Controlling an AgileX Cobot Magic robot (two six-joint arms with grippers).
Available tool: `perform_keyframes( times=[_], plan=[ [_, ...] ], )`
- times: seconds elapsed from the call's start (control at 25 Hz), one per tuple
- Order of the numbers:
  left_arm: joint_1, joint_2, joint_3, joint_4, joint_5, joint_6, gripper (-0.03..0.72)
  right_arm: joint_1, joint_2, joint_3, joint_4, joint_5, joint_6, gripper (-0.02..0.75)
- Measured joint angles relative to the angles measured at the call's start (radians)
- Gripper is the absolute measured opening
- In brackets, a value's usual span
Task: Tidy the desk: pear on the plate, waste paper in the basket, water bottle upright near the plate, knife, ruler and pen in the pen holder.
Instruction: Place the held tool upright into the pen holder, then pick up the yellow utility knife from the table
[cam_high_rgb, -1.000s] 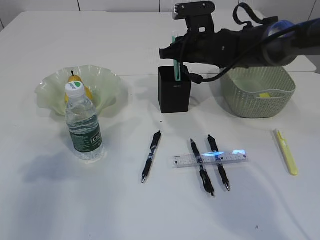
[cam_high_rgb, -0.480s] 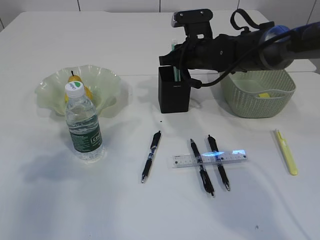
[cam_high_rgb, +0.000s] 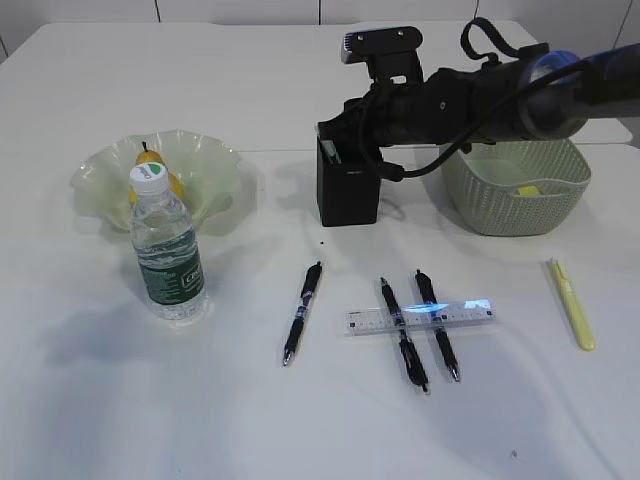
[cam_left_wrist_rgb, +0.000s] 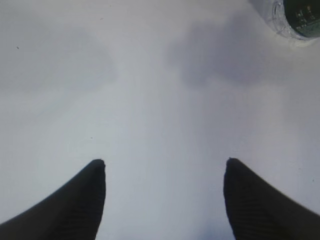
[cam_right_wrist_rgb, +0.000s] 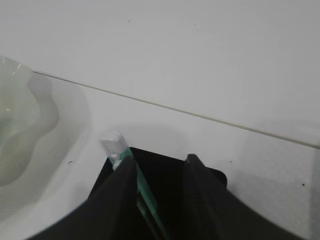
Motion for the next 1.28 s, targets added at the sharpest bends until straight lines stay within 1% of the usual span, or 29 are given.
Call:
perform_keyframes(
  times=[0.2, 0.36, 0.52, 0.76, 0.88, 1.04, 1.12, 1.28],
  plan=[
    [0.000, 0.000, 0.000, 0.000, 0.002, 0.000, 0.519, 0.000, -0.015, 0.000, -0.002, 0.028, 0.000, 0.253],
    [0.000, 0.000, 0.000, 0.000, 0.002, 0.000, 0.519, 0.000, -0.088, 0.000, -0.006, 0.146, 0.000, 0.253],
    [0.000, 0.000, 0.000, 0.000, 0.002, 0.000, 0.519, 0.000, -0.180, 0.000, -0.025, 0.319, -0.001, 0.254],
    [0.000, 0.000, 0.000, 0.000, 0.005, 0.000, 0.519, -0.013, -0.330, 0.000, -0.034, 0.681, 0.000, 0.254],
    [0.000, 0.000, 0.000, 0.000, 0.008, 0.000, 0.519, -0.039, -0.386, 0.000, -0.072, 0.887, 0.019, 0.254],
    [0.000, 0.000, 0.000, 0.000, 0.008, 0.000, 0.519, -0.098, -0.408, 0.000, -0.167, 1.085, 0.083, 0.254],
    [0.000, 0.000, 0.000, 0.000, 0.008, 0.000, 0.519, -0.138, -0.408, 0.000, -0.181, 1.146, 0.094, 0.254],
    [0.000, 0.000, 0.000, 0.000, 0.008, 0.000, 0.519, -0.220, -0.408, 0.044, -0.190, 1.162, 0.100, 0.254]
  ],
)
